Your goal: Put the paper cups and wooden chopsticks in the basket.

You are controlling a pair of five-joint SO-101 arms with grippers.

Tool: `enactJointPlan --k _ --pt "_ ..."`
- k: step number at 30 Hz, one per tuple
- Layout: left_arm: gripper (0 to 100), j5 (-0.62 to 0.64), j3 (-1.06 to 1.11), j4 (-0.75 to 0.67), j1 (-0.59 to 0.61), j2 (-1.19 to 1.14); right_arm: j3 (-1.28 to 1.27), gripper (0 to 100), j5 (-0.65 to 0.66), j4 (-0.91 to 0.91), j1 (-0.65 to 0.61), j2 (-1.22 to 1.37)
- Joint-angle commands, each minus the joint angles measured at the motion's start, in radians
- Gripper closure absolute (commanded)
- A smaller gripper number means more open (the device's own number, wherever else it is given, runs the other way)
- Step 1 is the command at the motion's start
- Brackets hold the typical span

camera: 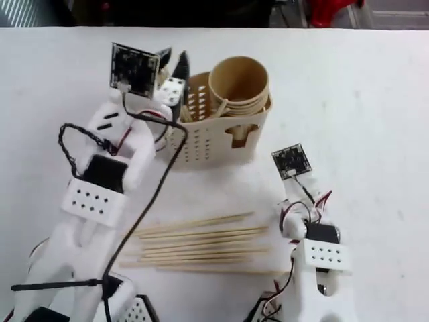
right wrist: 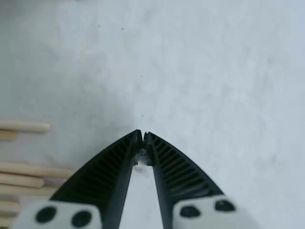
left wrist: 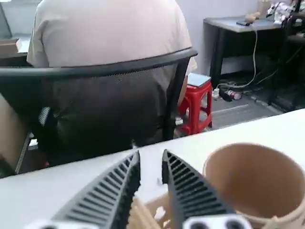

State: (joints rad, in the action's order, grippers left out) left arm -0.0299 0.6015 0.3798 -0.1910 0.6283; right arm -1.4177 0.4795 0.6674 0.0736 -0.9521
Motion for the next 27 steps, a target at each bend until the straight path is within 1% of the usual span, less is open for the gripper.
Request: enactJointPlan --k 1,3,5,7,9,10,13,15,17,19,22,27 --pt "90 0.008 -0.017 0.249 0.036 0.157 0.003 98.1 0.008 -0.015 -0.005 -0.015" --pt "90 -0.002 -0.017 0.457 0.036 0.285 0.003 98.1 0.008 -0.015 -0.005 -0.015" --pt "91 -0.083 -0.017 0.632 0.035 0.406 0.003 98.1 0.008 -0.015 -0.005 -0.015" --pt "94 -0.184 0.008 0.740 0.016 0.489 0.003 98.1 0.008 -0.015 -0.007 -0.015" --pt "98 -0.245 0.060 0.796 -0.021 0.498 0.003 98.1 0.008 -0.015 -0.007 -0.015" --pt "98 -0.279 0.094 0.816 -0.036 0.483 0.003 98.1 0.008 -0.015 -0.007 -0.015" --pt "92 -0.376 0.199 0.829 -0.079 0.392 0.003 98.1 0.008 -0.015 -0.005 -0.012" --pt "89 -0.479 0.253 0.829 -0.108 0.315 0.003 98.1 0.008 -0.015 -0.004 -0.012" --pt "88 -0.543 0.287 0.824 -0.143 0.229 0.003 98.1 0.008 -0.015 -0.004 -0.012" --pt "88 -0.557 0.299 0.795 -0.174 0.142 0.003 98.1 0.008 -0.015 -0.005 -0.013" --pt "88 -0.545 0.299 0.724 -0.183 0.010 0.003 98.1 0.008 -0.015 -0.007 -0.015" --pt "88 -0.620 0.299 0.657 -0.189 -0.165 0.003 98.1 0.008 -0.015 -0.008 -0.016"
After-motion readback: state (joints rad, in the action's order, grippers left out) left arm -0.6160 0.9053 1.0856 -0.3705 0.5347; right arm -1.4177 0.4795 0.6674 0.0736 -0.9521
